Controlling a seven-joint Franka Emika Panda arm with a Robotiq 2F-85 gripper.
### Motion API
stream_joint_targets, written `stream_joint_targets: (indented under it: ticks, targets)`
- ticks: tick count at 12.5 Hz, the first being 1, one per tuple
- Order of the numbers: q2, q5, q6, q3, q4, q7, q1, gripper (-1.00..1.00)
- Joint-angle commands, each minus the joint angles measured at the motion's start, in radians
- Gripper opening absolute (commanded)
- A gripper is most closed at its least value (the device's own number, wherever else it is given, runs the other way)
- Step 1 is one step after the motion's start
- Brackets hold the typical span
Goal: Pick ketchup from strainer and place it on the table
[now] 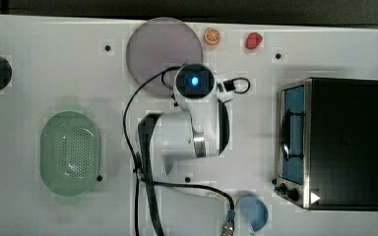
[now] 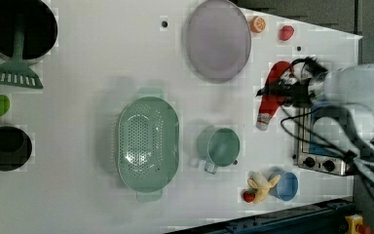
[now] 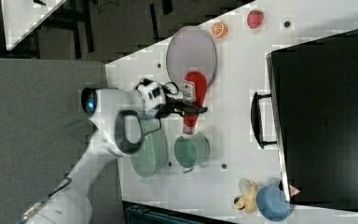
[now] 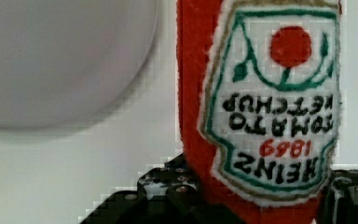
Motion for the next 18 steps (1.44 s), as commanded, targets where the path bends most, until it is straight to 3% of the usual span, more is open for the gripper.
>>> stream_joint_targets:
  ticks: [1,5,8,9,13,18]
  targets:
    - [-0.022,0.001,0.092,0.007,-0.091,-0.042,-0.040,0.21]
    - [0.016,0.001,0.114,0.005,-0.129,-0.040,-0.045,0.26]
    - [0.020,0.001,0.121,0.010,-0.113,-0.040,-0.045,0.90]
    - [-0.004,0.001,0.122,0.014,-0.096,-0.040,-0.044,1.00]
    - [-0.126,0.004,0.045,0.024,0.014,-0.035,-0.044,1.00]
    - [-0.177,0.014,-0.255,0.026,0.251,0.045,-0.041,1.00]
